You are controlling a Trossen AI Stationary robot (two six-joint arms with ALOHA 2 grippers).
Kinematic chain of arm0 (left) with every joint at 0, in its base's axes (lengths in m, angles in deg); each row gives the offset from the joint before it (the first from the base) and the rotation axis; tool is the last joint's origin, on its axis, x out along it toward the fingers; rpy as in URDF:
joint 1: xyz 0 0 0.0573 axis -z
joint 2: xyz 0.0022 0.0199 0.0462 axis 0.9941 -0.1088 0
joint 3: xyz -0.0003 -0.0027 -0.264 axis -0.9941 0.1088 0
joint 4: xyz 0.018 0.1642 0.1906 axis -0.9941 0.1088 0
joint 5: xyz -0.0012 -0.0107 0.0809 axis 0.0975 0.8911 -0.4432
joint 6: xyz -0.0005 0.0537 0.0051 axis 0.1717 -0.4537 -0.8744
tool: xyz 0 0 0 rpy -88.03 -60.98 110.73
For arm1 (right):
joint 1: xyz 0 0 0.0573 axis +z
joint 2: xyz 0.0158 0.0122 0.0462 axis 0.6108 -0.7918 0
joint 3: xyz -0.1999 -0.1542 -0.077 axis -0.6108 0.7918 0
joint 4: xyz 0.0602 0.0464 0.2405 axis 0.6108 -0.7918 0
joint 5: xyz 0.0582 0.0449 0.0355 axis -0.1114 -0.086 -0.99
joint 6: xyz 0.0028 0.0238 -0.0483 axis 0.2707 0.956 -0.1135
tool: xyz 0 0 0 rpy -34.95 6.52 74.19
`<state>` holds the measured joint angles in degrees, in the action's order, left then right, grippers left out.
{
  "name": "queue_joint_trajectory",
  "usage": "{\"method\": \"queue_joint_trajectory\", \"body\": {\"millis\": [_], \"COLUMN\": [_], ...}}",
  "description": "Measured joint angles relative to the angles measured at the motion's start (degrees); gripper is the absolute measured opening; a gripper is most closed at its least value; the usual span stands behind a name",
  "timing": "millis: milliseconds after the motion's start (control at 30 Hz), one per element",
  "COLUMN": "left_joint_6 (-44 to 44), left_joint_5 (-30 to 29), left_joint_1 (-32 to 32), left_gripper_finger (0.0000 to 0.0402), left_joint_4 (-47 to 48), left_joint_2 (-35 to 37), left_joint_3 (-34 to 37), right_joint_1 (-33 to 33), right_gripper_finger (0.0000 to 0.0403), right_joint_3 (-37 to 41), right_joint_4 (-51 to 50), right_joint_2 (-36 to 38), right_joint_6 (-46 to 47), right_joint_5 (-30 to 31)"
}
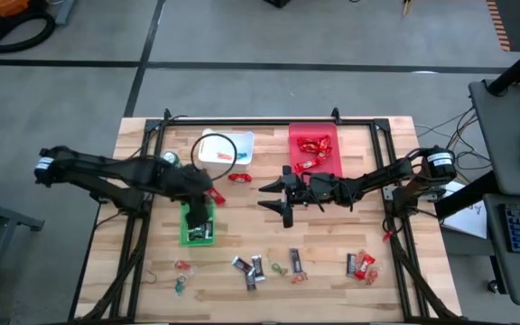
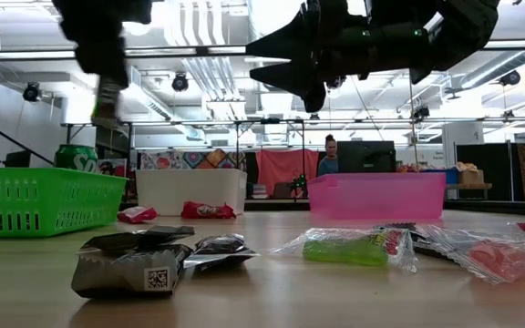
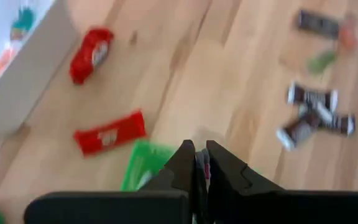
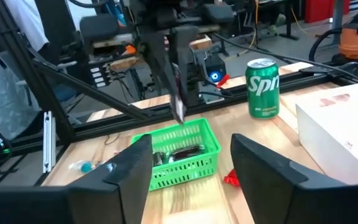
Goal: Organize candy in baskets
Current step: Put the brown chocolate into the green basket
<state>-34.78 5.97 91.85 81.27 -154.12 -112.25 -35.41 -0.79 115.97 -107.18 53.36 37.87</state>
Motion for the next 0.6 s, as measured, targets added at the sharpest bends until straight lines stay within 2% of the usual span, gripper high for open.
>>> {"method": "queue_joint_trajectory", "body": {"millis": [100,200,367,467,600], "left_joint_6": [-0.72,-0.92,-0.05,0.58,1.9], "left_joint_5": [0.9,5.71,12.67,13.61,11.87], "left_joint_1": [1.76,1.99,1.95,1.97,1.92], "left_gripper_finger": [0.0005,0.0005,0.0005,0.0005,0.0009], "left_joint_4": [3.54,1.43,-13.07,-19.83,-21.37], "left_joint_2": [-0.3,-0.4,-0.19,-0.25,-0.27], "left_joint_3": [-0.67,2.53,12.03,16.78,20.43], "right_joint_1": [0.0,0.13,0.27,0.28,0.41], "right_gripper_finger": [0.021,0.0208,0.0208,0.0208,0.0208], "right_joint_3": [0.0,0.0,-0.02,-0.02,-0.02], "right_joint_4": [-0.52,-1.15,-2.73,-2.95,-3.13], "right_joint_2": [0.0,0.0,0.0,0.0,0.0], "right_joint_6": [-0.02,0.4,1.45,2.28,2.41], "right_joint_5": [-0.02,0.04,-0.08,-0.11,-0.13]}}
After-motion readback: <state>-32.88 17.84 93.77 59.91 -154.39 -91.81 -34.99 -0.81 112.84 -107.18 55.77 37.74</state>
